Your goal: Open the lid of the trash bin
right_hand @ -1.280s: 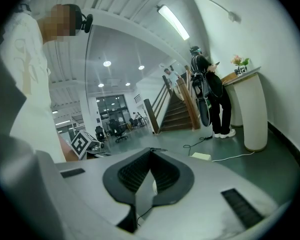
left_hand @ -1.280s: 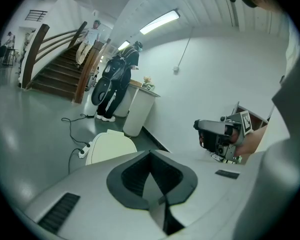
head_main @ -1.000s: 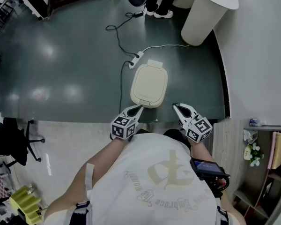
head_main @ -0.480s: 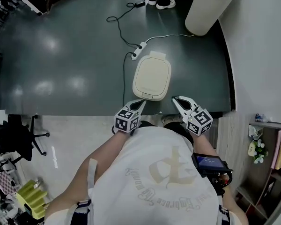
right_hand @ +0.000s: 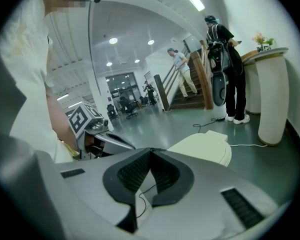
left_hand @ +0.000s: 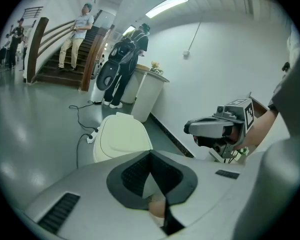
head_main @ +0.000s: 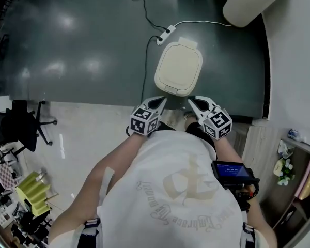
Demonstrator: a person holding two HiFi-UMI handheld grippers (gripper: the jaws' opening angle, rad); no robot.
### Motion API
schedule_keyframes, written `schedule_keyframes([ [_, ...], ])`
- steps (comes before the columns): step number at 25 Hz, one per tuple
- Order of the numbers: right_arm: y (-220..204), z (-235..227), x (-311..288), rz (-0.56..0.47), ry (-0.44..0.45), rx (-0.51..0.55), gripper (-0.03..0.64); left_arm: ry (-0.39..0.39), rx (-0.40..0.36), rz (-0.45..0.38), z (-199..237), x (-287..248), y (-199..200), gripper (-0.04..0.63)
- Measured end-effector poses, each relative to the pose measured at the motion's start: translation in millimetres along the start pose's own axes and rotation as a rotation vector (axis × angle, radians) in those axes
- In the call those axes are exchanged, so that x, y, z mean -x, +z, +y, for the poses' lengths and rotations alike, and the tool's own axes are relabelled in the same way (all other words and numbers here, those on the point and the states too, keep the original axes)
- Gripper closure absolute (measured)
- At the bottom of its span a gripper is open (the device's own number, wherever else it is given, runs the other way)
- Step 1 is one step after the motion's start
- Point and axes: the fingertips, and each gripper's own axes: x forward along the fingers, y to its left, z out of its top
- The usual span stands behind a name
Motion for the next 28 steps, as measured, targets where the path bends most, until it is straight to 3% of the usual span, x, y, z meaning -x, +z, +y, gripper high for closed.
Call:
schedule_keyframes([
  [12,-33,1,-73,0.181,0.031,0.082,0.611,0.098,0.138,-0.064,26,37,-18,0.581],
  [20,-75,-21,-106,0.354,-0.040,0.109,0.611,0.163,0.205,-0.118,40,63,-26,0.581],
  [28,-107,-36,-146,0.527,-0.093,0.207,0.611,0.223,0.275,-0.121,62,78,-55,0.581],
])
